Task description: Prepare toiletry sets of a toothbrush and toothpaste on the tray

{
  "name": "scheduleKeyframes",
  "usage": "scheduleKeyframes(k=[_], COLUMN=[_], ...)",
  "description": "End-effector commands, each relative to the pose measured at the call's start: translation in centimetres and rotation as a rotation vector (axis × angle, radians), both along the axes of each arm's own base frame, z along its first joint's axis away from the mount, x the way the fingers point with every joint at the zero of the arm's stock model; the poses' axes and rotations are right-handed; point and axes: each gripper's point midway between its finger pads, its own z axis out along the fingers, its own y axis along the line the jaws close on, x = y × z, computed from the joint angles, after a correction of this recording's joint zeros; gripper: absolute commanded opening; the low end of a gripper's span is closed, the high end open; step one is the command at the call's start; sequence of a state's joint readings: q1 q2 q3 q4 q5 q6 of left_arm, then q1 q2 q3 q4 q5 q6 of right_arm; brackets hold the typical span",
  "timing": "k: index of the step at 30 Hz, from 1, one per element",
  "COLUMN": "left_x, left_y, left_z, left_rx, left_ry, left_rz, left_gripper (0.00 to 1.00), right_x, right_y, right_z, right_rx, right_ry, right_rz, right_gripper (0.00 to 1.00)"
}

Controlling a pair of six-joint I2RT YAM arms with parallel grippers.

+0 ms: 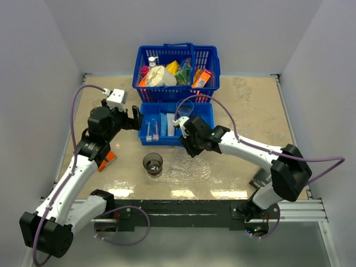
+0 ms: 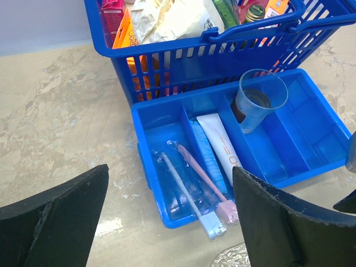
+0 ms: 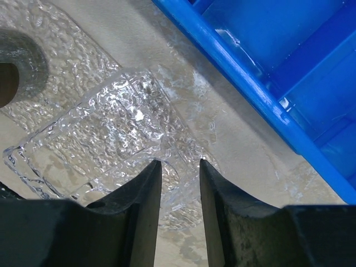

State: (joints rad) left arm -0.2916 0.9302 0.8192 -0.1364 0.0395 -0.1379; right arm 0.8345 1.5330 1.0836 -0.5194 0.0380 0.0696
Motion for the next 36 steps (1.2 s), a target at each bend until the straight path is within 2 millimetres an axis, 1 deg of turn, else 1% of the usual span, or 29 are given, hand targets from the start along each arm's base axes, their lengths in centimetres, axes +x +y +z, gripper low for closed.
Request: scheduleKeyframes(k=[1,11,20,23,28,32,33,34,36], left_x=[0.1,0.1,0.1,0.1,0.0,0.0,0.0,0.0,0.0], left_y=[-0.4,-0.4,-0.4,-0.4,-0.4,-0.4,-0.5,-0.5,-0.5], left_z=[0.4,0.4,0.5,0.5,0.4,0.5,0.6,0.6,0.6], left_rx=[-0.001,0.001,-0.002,-0.002,-0.001,-0.002,-0.003,-0.003,-0.006], left_ry=[-0.028,-0.028,-0.029,-0.031,-0.029,-0.031,-0.032,-0.032,-0.033], left_rz=[-0.017,-0.016,-0.017,-0.019,-0.016,-0.017,-0.02,-0.02,-0.025], left_gripper=[0.96,0.96,0.96,0.96,0.96,0.96,0.96,0.96,0.96], right_x=[0.1,-0.7,-1.5,-1.7,-2.1,-2.8,-3.0,-3.2,-3.9], right_y=[0.6,0.1,-0.5,-0.5,-0.6,-0.7,-1.0,-1.1,-1.0], right_z=[0.5,0.3,0.0,0.2,1.4,2.4,2.0,2.5,2.1], right_rx=[0.04,0.052,0.067,0.084,0.139,0.187,0.178,0.203,0.225], right_ry=[-0.014,0.005,0.046,0.056,0.07,0.08,0.076,0.077,0.095], right_rz=[0.018,0.002,-0.073,-0.106,-0.187,-0.26,-0.28,-0.316,-0.358], right_gripper=[0.33,0.25,0.17,0.13,0.07,0.04,0.04,0.02,0.01])
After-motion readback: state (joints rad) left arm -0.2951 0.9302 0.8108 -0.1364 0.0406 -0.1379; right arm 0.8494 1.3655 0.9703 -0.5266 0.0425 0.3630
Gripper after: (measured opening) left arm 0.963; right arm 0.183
